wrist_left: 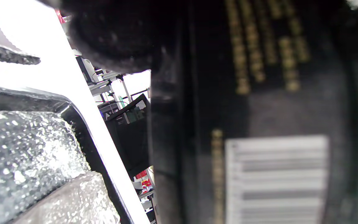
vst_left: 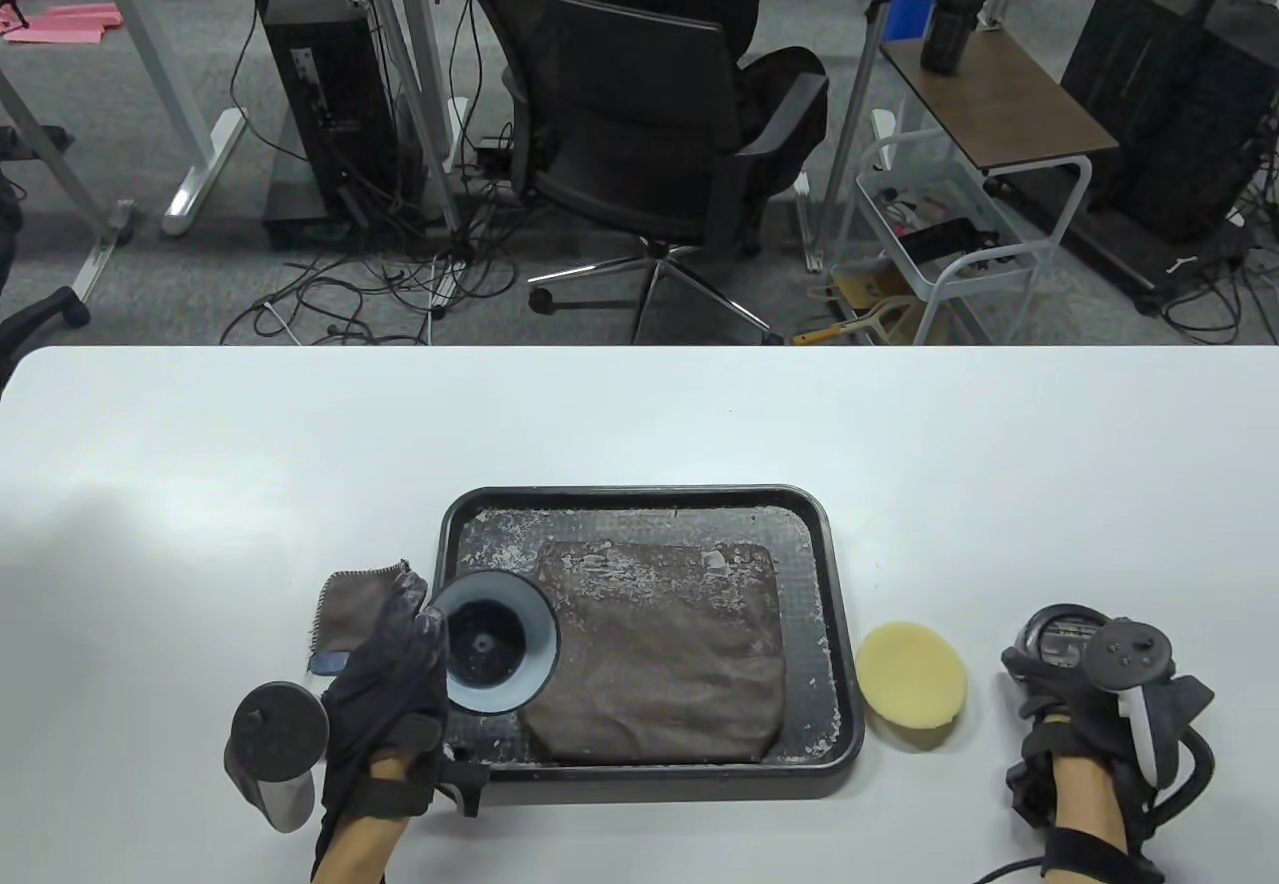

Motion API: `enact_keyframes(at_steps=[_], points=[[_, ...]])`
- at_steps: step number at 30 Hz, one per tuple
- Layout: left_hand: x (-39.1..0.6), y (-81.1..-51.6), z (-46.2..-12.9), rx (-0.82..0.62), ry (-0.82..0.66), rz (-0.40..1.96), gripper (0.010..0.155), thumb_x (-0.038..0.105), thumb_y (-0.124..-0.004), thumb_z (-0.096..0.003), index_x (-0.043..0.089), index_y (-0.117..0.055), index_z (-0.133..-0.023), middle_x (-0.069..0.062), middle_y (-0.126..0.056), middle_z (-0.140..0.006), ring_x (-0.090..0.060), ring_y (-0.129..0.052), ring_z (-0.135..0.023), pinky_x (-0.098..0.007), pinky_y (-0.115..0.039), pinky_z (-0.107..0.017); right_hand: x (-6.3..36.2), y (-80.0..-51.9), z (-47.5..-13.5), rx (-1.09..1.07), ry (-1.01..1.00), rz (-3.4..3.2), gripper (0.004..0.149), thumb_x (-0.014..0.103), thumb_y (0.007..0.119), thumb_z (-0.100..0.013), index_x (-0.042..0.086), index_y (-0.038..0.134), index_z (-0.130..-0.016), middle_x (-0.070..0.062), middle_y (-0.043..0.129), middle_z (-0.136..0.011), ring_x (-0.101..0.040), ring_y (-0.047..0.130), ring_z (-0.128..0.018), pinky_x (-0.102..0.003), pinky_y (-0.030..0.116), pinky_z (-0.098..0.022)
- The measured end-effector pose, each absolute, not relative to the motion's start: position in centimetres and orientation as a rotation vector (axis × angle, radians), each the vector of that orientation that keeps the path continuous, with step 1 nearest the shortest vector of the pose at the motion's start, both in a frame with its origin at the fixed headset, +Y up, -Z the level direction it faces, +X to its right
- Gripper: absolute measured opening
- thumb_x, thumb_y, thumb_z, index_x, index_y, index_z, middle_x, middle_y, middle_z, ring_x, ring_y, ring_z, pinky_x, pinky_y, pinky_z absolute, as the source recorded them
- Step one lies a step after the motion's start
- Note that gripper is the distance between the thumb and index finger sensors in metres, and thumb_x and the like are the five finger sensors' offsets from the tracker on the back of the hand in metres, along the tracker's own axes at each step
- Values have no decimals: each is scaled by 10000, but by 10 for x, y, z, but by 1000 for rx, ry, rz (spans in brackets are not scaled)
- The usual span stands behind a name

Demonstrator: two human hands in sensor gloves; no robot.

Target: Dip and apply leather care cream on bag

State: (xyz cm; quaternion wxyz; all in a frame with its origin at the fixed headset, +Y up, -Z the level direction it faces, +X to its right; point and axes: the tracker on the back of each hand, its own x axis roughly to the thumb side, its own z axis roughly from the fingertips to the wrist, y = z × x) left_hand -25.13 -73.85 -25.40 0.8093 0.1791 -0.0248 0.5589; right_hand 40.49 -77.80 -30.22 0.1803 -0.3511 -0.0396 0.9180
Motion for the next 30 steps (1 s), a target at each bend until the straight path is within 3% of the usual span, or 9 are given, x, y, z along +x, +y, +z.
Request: enact_keyframes(at_steps=[10,17,23,30], points=[[-246,-741,-254,350,-28,1204,735,532,-714,-557,-33,-644,-1022,-281,-830,-706,-320,-939,-317,-312,-815,-139,366,-728,-298,-644,-477,2601,1127,737,866,-268,105,439,-1098,-373,456,-1100,-607,588,-922,-694,579,-629],[-233,-742,-253,322,-36,1222,741,538,-712,-558,-34,-639,-1024,-279,-829,-704,-314,-936,-315,-308,-814,-137,307,-695,-279,-225,-710,2506,1133,756,844,-278,87,438,-1097,-381,469,-1091,-609,604,-907,-695,588,-614],[-216,-742,-253,294,-73,1235,719,537,-714,-556,-9,-678,-1023,-282,-832,-700,-314,-937,-311,-309,-814,-134,232,-683,-260,181,-739,2414,1142,760,831,-289,100,383,-1107,-374,453,-1100,-607,591,-915,-690,575,-626],[-194,-744,-254,235,-132,1237,716,538,-717,-555,-8,-691,-1019,-282,-835,-697,-314,-938,-310,-310,-815,-133,143,-696,-244,587,-586,2416,1141,770,818,-292,113,377,-1114,-359,453,-1111,-595,595,-927,-678,579,-637]])
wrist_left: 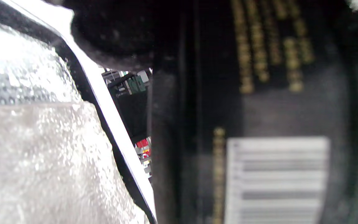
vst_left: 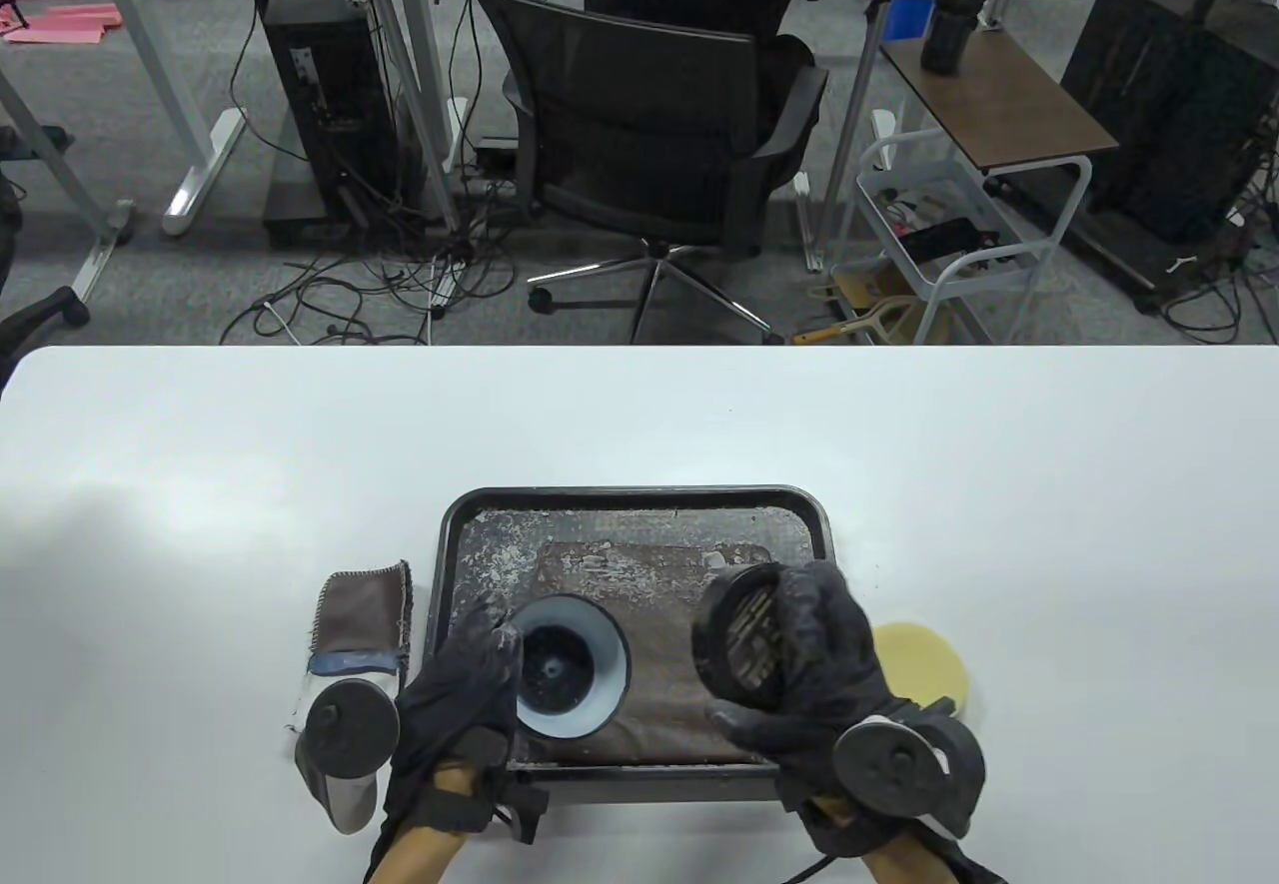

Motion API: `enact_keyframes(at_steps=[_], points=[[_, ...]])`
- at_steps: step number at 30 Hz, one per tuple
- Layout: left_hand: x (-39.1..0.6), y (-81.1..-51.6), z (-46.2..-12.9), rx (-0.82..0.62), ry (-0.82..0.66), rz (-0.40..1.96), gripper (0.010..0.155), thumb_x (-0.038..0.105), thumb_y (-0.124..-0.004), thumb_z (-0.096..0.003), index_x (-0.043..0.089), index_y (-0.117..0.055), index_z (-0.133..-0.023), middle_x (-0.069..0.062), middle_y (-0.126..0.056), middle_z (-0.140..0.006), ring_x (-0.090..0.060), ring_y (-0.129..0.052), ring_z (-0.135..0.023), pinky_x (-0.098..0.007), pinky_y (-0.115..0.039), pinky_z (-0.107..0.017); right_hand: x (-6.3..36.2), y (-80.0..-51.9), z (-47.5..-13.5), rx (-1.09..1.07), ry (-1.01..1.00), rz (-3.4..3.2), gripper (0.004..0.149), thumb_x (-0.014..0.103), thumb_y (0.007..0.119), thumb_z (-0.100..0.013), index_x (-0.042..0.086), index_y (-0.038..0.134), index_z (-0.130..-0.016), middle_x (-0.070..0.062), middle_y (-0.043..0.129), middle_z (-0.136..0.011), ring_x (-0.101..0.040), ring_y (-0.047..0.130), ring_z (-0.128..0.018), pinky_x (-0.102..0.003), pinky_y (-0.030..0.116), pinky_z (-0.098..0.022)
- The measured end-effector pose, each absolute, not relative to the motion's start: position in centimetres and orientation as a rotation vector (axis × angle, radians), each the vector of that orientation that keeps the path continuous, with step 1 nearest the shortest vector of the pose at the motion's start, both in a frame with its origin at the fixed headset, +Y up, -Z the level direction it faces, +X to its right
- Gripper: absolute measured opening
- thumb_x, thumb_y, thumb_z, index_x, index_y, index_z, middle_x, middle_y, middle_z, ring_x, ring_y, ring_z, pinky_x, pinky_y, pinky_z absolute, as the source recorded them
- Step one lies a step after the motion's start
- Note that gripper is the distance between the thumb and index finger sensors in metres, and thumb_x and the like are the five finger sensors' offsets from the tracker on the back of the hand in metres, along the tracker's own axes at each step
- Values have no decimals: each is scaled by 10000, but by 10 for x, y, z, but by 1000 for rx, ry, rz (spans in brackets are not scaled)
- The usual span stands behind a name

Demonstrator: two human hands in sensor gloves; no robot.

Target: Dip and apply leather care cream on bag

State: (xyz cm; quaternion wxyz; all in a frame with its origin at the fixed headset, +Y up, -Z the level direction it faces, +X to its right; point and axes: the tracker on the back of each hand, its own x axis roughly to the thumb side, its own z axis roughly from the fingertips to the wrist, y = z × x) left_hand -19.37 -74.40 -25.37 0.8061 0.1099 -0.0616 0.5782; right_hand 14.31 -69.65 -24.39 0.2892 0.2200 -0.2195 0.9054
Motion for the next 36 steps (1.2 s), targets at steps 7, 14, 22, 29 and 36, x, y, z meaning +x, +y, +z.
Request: enact_keyframes(at_steps=[7,14,22,29,36], points=[[-173,-746,-254,159,-223,1289,727,544,-722,-553,-13,-684,-1018,-275,-838,-698,-309,-940,-309,-306,-817,-131,92,-712,-234,722,-403,2315,1128,766,813,-308,114,367,-1113,-354,438,-1115,-594,585,-931,-671,575,-642],[-162,-751,-252,98,-227,1389,737,557,-709,-552,-12,-679,-1019,-263,-842,-699,-296,-942,-302,-294,-817,-125,84,-720,-233,708,-361,2246,1130,776,793,-312,112,350,-1113,-343,416,-1118,-589,578,-929,-658,590,-637],[-151,-767,-254,-73,-291,1642,808,630,-656,-562,13,-548,-1073,-241,-767,-808,-287,-933,-340,-283,-820,-163,87,-725,-236,677,-309,2161,1150,788,786,-296,109,344,-1113,-333,395,-1120,-584,565,-922,-589,681,-617],[-139,-770,-254,-164,-380,1913,890,698,-610,-583,6,-410,-1106,-228,-682,-910,-268,-929,-443,-255,-848,-251,96,-728,-239,591,-285,1993,1150,799,758,-310,97,324,-1111,-338,367,-1115,-590,555,-918,-579,689,-613],[-129,-768,-253,-186,-502,1904,889,762,-647,-577,136,-393,-1155,-153,-515,-1008,-211,-854,-556,-207,-800,-354,96,-730,-239,582,-200,1865,1158,792,758,-325,119,240,-1112,-337,311,-1123,-622,594,-892,-592,708,-599]])
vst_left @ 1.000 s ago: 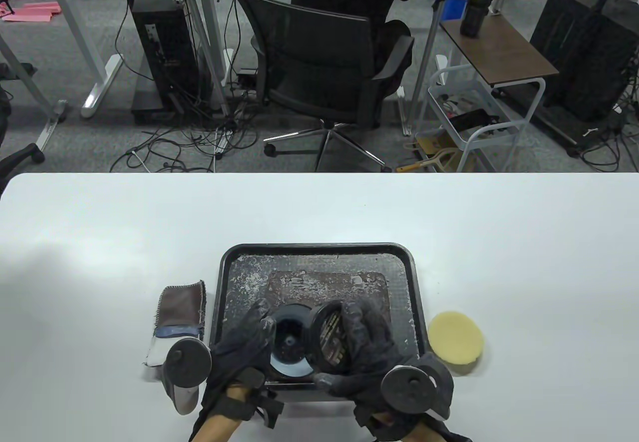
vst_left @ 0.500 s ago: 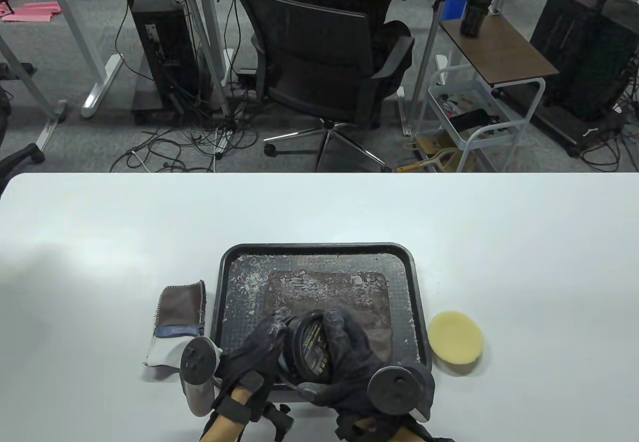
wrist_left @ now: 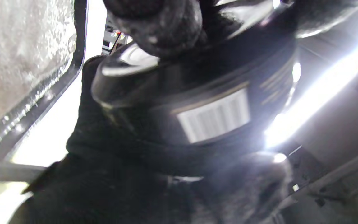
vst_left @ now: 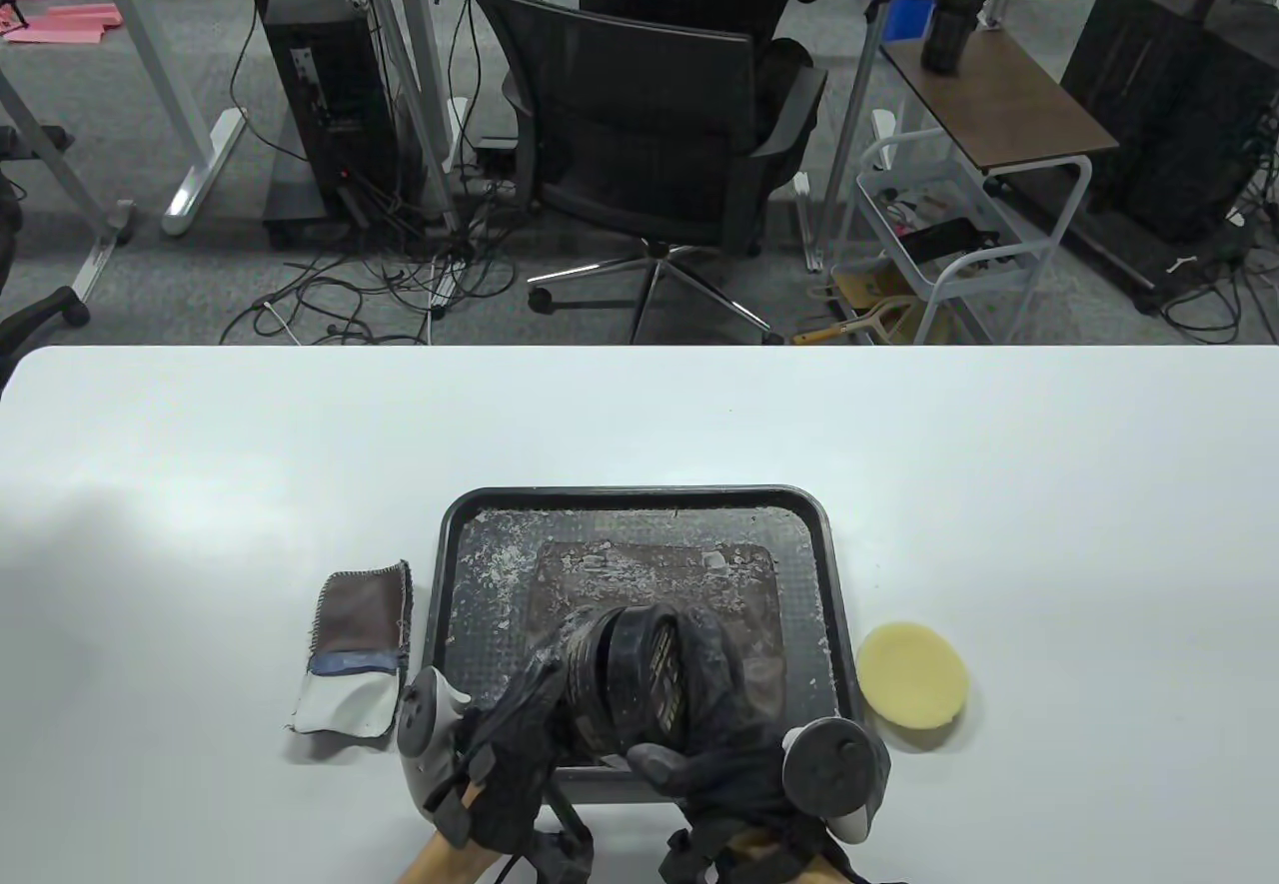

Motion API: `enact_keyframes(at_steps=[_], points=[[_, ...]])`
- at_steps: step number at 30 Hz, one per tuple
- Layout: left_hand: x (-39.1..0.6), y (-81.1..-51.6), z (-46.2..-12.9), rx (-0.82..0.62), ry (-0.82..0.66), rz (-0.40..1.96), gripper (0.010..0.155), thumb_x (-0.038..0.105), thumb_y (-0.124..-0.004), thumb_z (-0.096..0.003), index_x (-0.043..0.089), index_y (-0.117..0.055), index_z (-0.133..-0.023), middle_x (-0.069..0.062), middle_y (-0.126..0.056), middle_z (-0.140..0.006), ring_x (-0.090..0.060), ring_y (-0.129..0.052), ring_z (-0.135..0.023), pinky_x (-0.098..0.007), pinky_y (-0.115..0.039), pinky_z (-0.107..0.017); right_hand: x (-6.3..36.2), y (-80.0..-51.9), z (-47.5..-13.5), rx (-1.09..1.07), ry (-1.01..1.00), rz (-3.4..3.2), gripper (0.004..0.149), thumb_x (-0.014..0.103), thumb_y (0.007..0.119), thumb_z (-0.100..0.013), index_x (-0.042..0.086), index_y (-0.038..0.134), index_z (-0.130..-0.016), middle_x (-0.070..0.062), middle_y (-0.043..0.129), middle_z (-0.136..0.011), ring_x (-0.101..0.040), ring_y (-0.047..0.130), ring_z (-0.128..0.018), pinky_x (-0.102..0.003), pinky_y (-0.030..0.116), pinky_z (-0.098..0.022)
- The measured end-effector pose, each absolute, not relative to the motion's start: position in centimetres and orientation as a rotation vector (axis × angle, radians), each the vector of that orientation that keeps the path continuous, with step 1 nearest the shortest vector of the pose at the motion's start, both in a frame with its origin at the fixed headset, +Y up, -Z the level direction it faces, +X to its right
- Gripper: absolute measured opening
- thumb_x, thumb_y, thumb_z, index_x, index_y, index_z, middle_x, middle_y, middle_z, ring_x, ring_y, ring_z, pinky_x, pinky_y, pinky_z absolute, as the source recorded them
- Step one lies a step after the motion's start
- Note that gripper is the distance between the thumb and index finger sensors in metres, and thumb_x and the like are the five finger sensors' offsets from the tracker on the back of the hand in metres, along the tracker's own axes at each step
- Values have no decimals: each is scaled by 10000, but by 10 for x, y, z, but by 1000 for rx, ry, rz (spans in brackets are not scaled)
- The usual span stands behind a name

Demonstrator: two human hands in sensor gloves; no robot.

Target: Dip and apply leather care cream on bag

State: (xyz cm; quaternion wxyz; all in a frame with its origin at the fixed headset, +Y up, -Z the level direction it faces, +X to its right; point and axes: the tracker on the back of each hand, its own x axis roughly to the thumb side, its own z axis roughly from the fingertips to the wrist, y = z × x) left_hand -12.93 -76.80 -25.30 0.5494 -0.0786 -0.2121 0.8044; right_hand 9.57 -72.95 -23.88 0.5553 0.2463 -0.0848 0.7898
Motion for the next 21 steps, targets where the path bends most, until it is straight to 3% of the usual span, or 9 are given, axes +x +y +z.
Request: enact_keyframes(at_steps=[3,4,5,6,8,11,15,21], points=[[-129,-768,-249,-103,-461,1775,928,861,-545,-575,164,-359,-1159,-136,-321,-1086,-272,-698,-742,-265,-699,-518,91,-732,-239,635,-113,1926,1174,801,751,-324,154,162,-1107,-320,261,-1137,-629,662,-855,-610,730,-577],[-129,-768,-247,-102,-448,1765,938,878,-524,-571,172,-343,-1160,-138,-254,-1102,-358,-571,-882,-368,-655,-631,90,-733,-239,639,-95,1922,1177,800,754,-322,162,151,-1105,-325,266,-1135,-630,672,-850,-618,731,-570],[-127,-769,-247,-123,-457,1785,943,891,-513,-567,188,-312,-1163,-142,-175,-1115,-425,-376,-1033,-545,-553,-706,88,-734,-240,646,-76,1916,1183,799,760,-316,168,139,-1102,-331,276,-1131,-628,676,-851,-628,727,-567],[-124,-770,-246,-178,-479,1837,948,894,-516,-566,200,-264,-1162,-136,-92,-1121,-469,-255,-1055,-664,-442,-706,86,-736,-240,659,-38,1921,1188,798,759,-317,172,117,-1095,-337,270,-1127,-628,663,-862,-638,713,-571],[-120,-775,-245,-315,-512,1946,962,888,-543,-558,243,-146,-1151,-145,-48,-1131,-582,-198,-1024,-768,-424,-650,86,-737,-241,654,-32,1924,1192,797,762,-312,170,120,-1096,-345,283,-1123,-621,613,-896,-647,691,-582],[-116,-780,-245,-423,-555,2065,968,860,-594,-558,284,-80,-1142,-151,-52,-1134,-576,-196,-1036,-782,-416,-651,86,-738,-242,665,-33,1919,1197,778,784,-304,153,147,-1101,-353,292,-1119,-605,523,-936,-639,642,-619],[-120,-780,-247,-348,-496,1969,968,864,-599,-570,244,-168,-1175,-186,-165,-1142,-576,-349,-1028,-724,-579,-623,89,-735,-242,714,-54,1972,1212,762,802,-298,131,142,-1096,-302,260,-1145,-619,560,-920,-634,647,-620],[-124,-781,-247,-353,-448,1933,954,843,-623,-573,223,-231,-1182,-192,-210,-1142,-585,-390,-1009,-725,-597,-598,90,-727,-241,832,-147,2062,1201,722,853,-291,165,168,-1105,-295,272,-1156,-632,534,-932,-646,639,-627]])
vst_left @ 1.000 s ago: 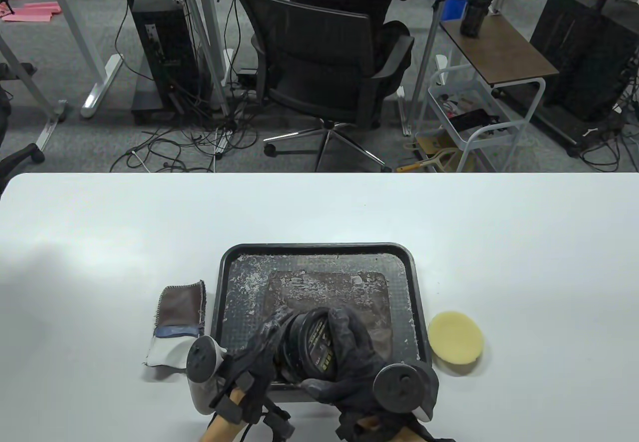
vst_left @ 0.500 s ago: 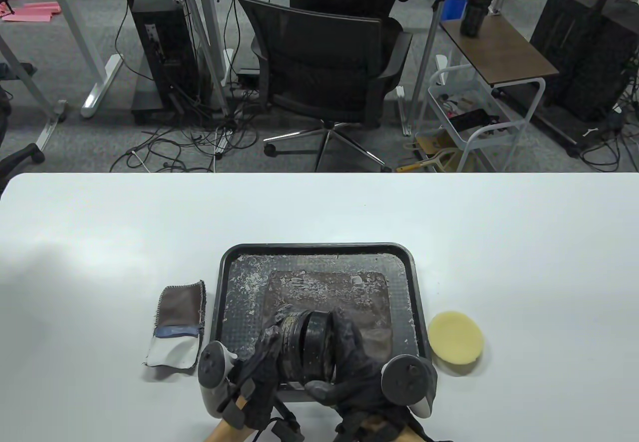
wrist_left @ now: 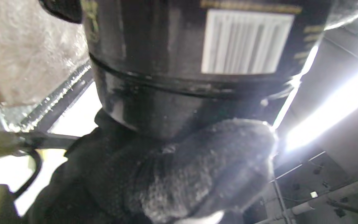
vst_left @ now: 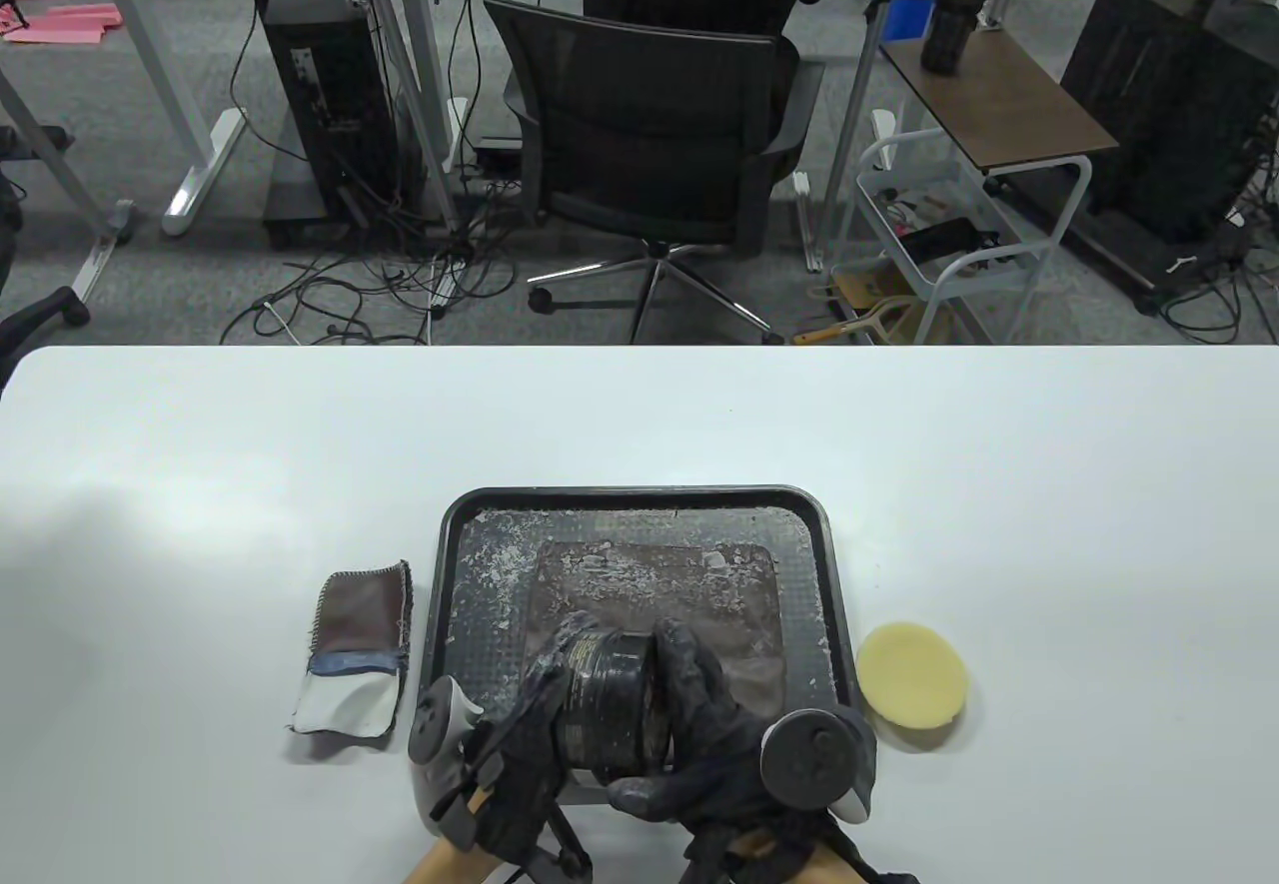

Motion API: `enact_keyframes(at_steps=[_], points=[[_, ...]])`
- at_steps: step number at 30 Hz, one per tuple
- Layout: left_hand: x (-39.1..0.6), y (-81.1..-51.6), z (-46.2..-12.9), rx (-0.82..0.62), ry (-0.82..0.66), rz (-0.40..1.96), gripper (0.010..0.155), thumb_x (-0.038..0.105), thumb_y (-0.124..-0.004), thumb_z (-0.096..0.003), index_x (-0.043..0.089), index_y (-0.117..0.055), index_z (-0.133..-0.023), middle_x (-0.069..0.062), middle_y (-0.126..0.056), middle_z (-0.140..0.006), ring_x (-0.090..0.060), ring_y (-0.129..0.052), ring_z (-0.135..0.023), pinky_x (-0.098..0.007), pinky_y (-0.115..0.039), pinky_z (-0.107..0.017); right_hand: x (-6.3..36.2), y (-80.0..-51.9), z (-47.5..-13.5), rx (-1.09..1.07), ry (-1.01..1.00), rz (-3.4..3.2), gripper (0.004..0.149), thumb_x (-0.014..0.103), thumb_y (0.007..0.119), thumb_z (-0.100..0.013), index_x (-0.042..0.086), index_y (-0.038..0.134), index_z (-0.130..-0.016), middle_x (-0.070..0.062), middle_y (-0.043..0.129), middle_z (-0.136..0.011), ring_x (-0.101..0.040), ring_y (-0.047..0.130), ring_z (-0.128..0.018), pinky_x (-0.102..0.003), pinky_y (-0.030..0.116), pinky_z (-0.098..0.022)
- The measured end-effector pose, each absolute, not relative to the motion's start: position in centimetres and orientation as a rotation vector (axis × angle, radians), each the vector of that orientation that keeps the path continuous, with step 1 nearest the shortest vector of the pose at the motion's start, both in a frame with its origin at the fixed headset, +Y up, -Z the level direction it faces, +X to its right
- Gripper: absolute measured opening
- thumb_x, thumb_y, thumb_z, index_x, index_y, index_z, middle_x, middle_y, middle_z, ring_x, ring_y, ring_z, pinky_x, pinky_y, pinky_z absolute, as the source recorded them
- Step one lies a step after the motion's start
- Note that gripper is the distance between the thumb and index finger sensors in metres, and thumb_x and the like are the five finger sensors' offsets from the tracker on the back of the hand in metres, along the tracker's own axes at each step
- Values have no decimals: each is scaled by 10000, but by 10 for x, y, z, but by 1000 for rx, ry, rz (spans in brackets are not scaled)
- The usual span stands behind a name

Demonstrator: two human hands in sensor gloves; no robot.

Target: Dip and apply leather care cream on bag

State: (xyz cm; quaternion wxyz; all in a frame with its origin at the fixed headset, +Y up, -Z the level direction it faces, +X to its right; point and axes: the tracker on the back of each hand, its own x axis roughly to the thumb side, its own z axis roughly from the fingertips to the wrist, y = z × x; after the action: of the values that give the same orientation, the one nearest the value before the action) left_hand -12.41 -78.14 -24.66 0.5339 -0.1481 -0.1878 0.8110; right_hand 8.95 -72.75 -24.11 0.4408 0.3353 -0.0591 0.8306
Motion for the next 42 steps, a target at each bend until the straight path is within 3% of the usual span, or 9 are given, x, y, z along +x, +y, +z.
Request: enact_keyframes(at_steps=[12,17,20,27,30,34,36,38,42], points=[[-125,-780,-244,-373,-414,1911,961,839,-602,-577,182,-242,-1180,-221,-255,-1132,-616,-441,-968,-727,-635,-558,89,-728,-237,842,-204,2085,1214,726,853,-270,156,177,-1101,-319,307,-1140,-660,620,-876,-623,705,-592],[-126,-780,-243,-356,-420,1902,966,839,-604,-577,182,-233,-1180,-204,-242,-1139,-617,-424,-966,-731,-626,-552,87,-727,-236,781,-204,2139,1199,798,777,-286,127,216,-1106,-340,381,-1120,-635,728,-810,-575,775,-543],[-127,-773,-245,-272,-459,1811,964,836,-613,-577,191,-229,-1180,-197,-230,-1142,-612,-406,-974,-735,-613,-560,89,-732,-239,642,-117,2068,1205,834,736,-291,91,249,-1106,-358,454,-1092,-619,808,-743,-550,823,-493],[-129,-759,-246,-74,-540,1553,965,818,-666,-561,195,-270,-1181,-177,-253,-1151,-608,-402,-983,-752,-590,-567,91,-753,-246,362,316,1725,1208,867,654,-326,23,238,-1083,-398,485,-1041,-595,878,-655,-503,870,-434],[-131,-753,-244,9,-478,1490,976,809,-747,-534,167,-377,-1169,-157,-375,-1154,-608,-501,-973,-761,-641,-535,92,-764,-247,289,481,1590,1220,894,588,-330,-8,240,-1073,-402,527,-1016,-550,935,-605,-465,905,-391],[-133,-758,-245,-30,-422,1567,987,809,-759,-529,157,-380,-1165,-150,-404,-1151,-607,-529,-966,-760,-655,-526,94,-767,-250,279,567,1531,1223,892,597,-325,-7,230,-1070,-398,531,-1011,-515,957,-583,-447,914,-369],[-135,-764,-245,-60,-377,1658,988,803,-760,-531,149,-373,-1163,-159,-398,-1148,-615,-525,-960,-764,-652,-523,94,-766,-250,298,577,1550,1222,883,610,-330,-8,213,-1067,-399,502,-1025,-515,947,-598,-459,906,-373],[-137,-771,-246,-104,-332,1743,991,801,-755,-536,144,-359,-1163,-165,-389,-1147,-622,-518,-957,-765,-649,-523,94,-759,-250,360,541,1627,1218,841,679,-332,15,166,-1066,-393,376,-1065,-612,816,-703,-545,829,-435],[-138,-775,-247,-152,-316,1786,991,802,-739,-545,140,-339,-1164,-167,-375,-1147,-620,-507,-960,-762,-646,-527,92,-738,-250,663,120,1916,1192,708,819,-319,75,151,-1076,-321,180,-1116,-677,509,-884,-674,673,-533]])
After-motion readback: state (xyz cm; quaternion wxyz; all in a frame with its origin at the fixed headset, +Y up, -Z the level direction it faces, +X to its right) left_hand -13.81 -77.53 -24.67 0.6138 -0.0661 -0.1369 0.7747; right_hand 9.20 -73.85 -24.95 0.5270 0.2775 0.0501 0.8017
